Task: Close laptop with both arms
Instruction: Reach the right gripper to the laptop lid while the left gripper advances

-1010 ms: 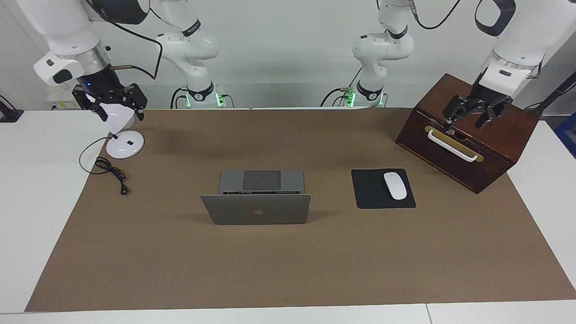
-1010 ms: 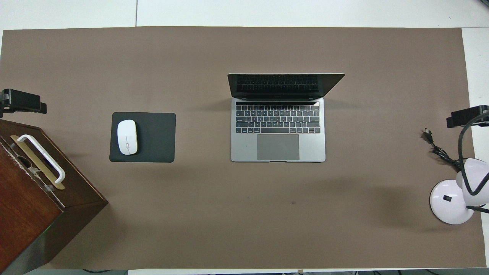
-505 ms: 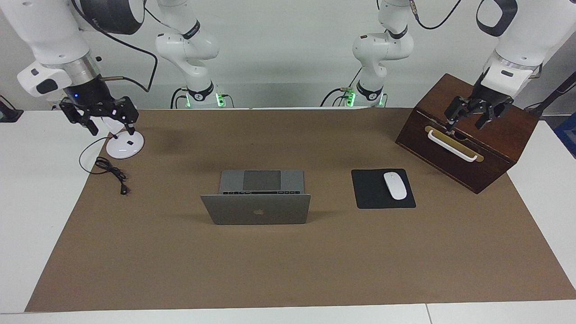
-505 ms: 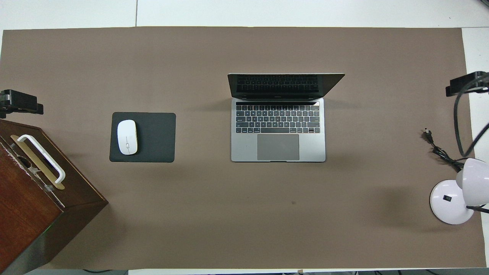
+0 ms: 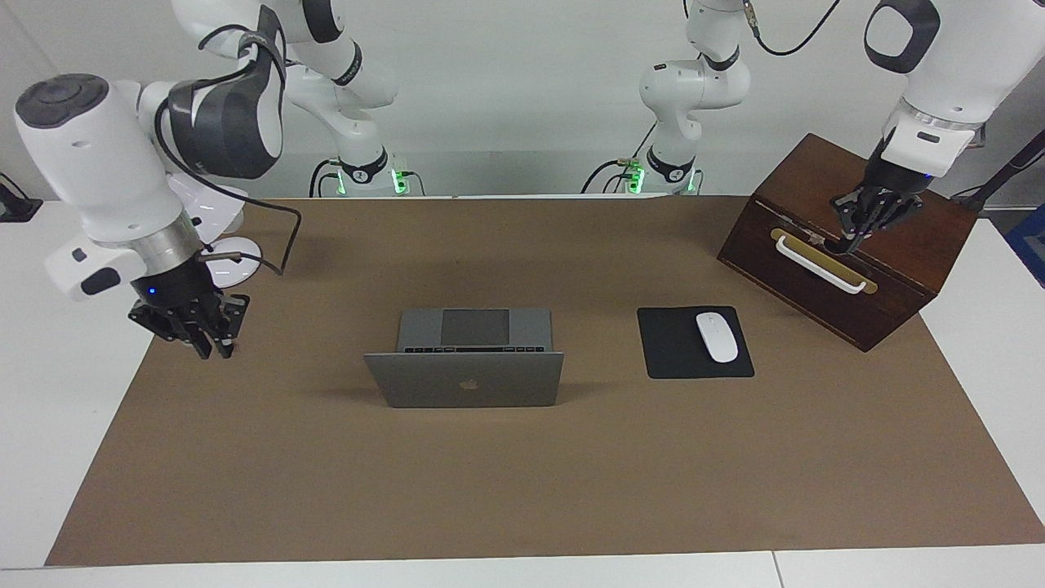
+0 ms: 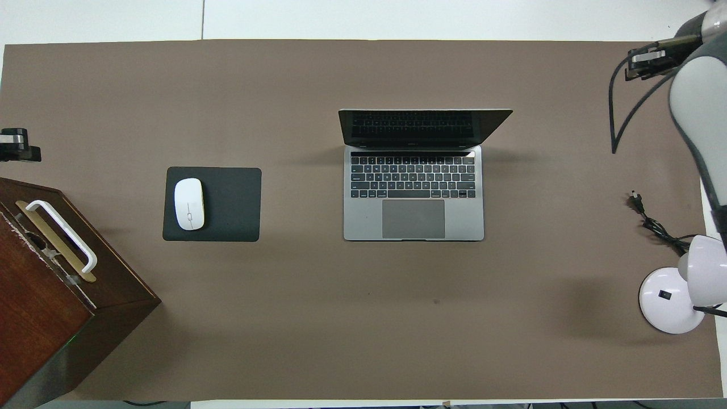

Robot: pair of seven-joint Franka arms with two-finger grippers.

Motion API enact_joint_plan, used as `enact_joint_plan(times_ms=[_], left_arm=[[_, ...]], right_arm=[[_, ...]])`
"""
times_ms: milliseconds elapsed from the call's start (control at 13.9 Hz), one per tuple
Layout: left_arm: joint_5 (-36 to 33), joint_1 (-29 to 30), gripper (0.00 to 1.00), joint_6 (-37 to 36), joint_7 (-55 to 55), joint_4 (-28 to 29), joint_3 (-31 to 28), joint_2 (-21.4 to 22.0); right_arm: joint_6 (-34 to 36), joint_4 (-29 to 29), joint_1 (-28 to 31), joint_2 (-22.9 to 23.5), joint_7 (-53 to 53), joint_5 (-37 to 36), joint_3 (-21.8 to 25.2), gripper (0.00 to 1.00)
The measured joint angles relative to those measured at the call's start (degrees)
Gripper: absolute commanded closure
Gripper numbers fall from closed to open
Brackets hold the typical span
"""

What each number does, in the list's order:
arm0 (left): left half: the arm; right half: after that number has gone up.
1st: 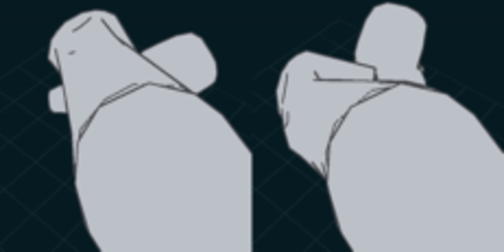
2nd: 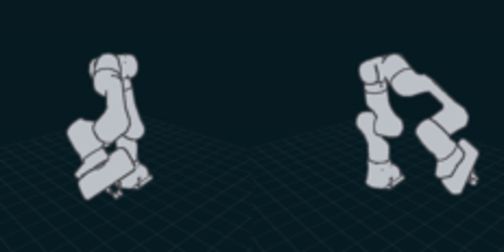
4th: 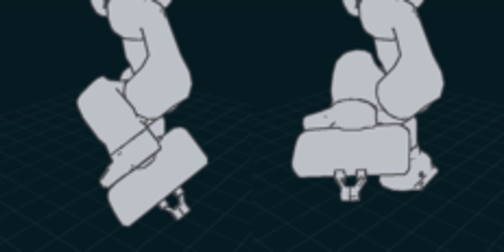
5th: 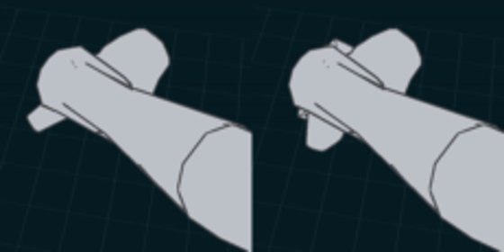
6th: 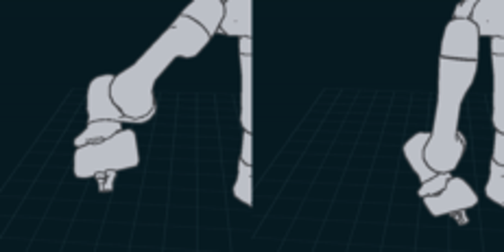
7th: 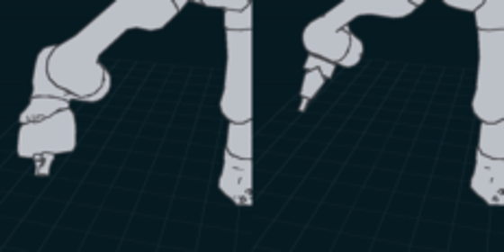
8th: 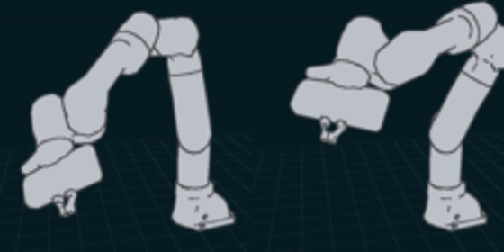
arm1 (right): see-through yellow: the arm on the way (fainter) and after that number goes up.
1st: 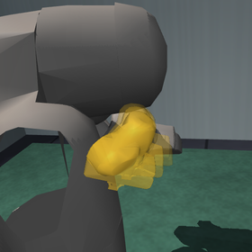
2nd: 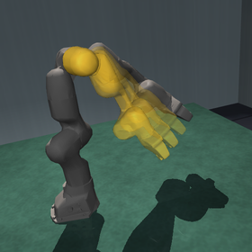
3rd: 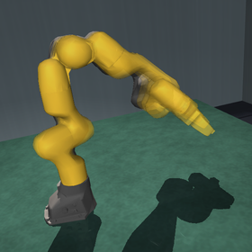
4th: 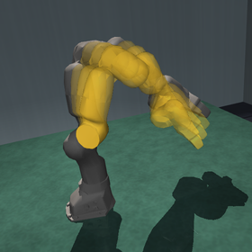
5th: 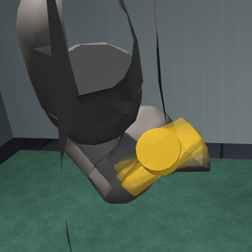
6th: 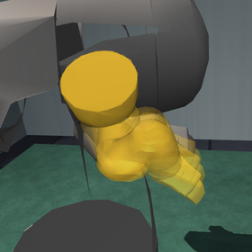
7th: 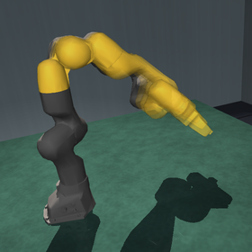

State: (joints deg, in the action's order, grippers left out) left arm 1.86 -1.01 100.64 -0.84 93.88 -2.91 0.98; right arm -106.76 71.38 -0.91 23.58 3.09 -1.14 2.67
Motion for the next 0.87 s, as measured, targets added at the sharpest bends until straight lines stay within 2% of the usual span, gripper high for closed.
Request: enact_joint_plan(times_ms=[289,505,649,866], left_arm=[[0.6,-0.7,1.00,3.3,-2.1,3.6,1.1,0.9],[2.4,-4.3,1.00,9.4,-2.3,8.4,1.5,2.5],[3.0,-7.5,1.00,15.6,-2.3,13.2,1.6,4.2],[3.1,-12.7,1.00,27.6,-2.3,24.1,1.7,8.3]], right_arm=[[-4.0,-3.9,-3.8,5.0,-6.2,0.0,-0.1,1.00],[-6.5,-4.8,-8.6,7.3,-13.3,-1.8,-0.1,1.00],[-7.3,-5.0,-11.9,8.6,-18.3,-3.4,-0.1,1.00],[-7.6,-5.4,-15.4,9.4,-22.7,-4.8,-0.1,1.00]])
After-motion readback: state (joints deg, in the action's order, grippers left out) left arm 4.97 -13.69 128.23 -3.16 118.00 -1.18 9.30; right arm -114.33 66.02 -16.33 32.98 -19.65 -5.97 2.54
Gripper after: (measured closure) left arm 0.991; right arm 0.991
